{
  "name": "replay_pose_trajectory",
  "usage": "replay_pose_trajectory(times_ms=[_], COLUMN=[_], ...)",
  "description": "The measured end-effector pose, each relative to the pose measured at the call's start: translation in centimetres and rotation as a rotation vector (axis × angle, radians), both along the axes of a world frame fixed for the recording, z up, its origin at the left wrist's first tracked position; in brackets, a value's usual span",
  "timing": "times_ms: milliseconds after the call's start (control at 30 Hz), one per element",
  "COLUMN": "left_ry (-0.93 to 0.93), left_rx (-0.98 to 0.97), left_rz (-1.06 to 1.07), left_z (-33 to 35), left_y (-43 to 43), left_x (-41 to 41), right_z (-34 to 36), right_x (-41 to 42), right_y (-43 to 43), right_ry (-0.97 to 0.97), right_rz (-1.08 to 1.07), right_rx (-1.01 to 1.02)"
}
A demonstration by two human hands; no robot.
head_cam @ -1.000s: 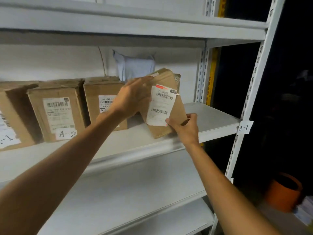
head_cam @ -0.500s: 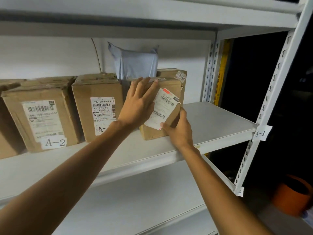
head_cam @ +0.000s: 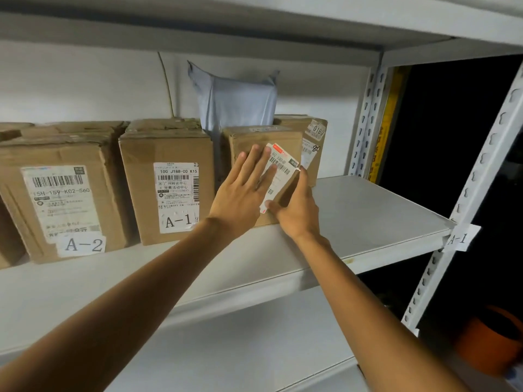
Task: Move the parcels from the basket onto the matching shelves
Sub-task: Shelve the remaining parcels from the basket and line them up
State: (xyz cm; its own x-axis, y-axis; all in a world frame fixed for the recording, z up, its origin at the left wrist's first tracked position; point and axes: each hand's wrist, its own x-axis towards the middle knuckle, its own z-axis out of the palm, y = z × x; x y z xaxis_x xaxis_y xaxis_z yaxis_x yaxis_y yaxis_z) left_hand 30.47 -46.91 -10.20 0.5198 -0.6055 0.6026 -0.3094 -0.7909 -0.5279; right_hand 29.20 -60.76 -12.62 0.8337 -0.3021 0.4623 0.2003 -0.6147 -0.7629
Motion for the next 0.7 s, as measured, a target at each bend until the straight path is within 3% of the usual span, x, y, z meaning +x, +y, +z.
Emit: replay_pose_trajectory(times_ms=[267,467,700], left_ry=[-0.01,-0.125,-0.117], left_rx=[-0.031,-0.153,-0.124], left_rz=[0.031,-0.02,0.019], left_z=[-0.2,-0.5,-0.6], left_y=[0.2,-0.2,0.2], left_x=[2.1,1.6,1.6], right_z=[0.2,0.3,-0.1], right_x=[2.6,3.3,4.1], right_y=[-0.2,-1.3,-0.7], right_ry=[0.01,-0.043,-0.05], right_rz=[0.059,0.108,0.138], right_rx=[-0.028,-0.042,-0.07])
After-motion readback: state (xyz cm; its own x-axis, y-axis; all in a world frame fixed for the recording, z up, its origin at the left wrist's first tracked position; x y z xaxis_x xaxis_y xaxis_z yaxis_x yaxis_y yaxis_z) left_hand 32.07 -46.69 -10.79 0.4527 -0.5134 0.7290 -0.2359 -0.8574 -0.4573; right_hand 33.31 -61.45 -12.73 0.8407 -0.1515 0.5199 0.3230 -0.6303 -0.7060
